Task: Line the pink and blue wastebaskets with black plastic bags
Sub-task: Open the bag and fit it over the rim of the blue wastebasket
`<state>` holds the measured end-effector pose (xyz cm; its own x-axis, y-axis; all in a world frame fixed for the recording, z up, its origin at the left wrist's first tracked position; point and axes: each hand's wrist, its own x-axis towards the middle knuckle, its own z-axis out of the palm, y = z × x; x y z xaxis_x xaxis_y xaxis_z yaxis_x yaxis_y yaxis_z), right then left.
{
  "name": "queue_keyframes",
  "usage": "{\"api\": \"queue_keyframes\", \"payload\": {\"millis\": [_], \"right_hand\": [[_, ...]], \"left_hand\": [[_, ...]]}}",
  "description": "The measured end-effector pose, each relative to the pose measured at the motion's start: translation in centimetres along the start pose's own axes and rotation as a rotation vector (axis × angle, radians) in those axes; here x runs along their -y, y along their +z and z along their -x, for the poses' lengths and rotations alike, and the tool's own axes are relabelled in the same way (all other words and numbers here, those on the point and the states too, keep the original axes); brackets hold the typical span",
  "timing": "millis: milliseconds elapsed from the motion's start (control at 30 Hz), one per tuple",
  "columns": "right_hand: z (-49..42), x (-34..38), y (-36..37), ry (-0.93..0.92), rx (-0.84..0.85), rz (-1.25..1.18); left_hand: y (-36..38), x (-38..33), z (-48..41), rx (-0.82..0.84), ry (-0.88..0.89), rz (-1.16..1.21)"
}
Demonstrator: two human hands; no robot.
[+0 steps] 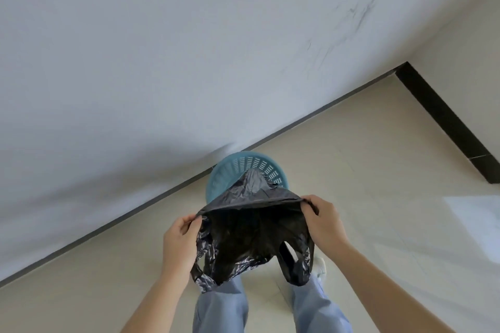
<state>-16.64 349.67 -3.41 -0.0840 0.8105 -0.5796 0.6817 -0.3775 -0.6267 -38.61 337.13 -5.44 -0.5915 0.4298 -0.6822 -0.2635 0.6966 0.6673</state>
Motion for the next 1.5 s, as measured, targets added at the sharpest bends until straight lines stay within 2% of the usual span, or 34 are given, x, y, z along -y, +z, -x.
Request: {"api": "queue_keyframes", "payload": {"millis": [267,433,567,733,900,1033,1167,1233,1367,1500], "right_hand": [[-15.4,-5.9,4.8,-0.137,0.148,0.187],[-23.9,-9.4,8.6,-0.268,0.212,0.32],[-29.5,-10.7,10.1,-0.381,0.261,0.362],[-33.5,-9.0,9.8,-0.441,0.466,0.319],[-34.3,-8.6,9.8,-0.504,0.489,0.158],[-34.4,-9.1,9.9,-0.515,0.516,0.05],[-35.1,-9.0,10.8,-0.494,0.553,-0.004],[-36.1,-8.8,11.5,-0.511,0.535,-0.018],[-38.1,-8.3,13.3,-0.551,0.485,0.078],[-38.5,-7.3,14.8,-0.618,0.49,0.097]], "left_hand": [[7.6,7.1,-10.2,-0.145,0.008,-0.012],[11.0,11.4,-16.9,-0.194,0.112,-0.195],[11.4,13.1,-21.8,-0.176,0.266,-0.376],[11.1,11.0,-25.6,-0.115,0.378,-0.507],[10.8,10.7,-25.5,-0.164,0.358,-0.354],[9.4,10.9,-24.4,-0.127,0.241,-0.212],[8.0,10.5,-24.6,-0.028,0.179,-0.082],[7.5,10.5,-25.1,0.073,0.169,-0.016],[6.5,12.6,-27.2,0.207,0.118,0.034],[6.3,13.8,-28.4,0.107,0.129,0.107]]}}
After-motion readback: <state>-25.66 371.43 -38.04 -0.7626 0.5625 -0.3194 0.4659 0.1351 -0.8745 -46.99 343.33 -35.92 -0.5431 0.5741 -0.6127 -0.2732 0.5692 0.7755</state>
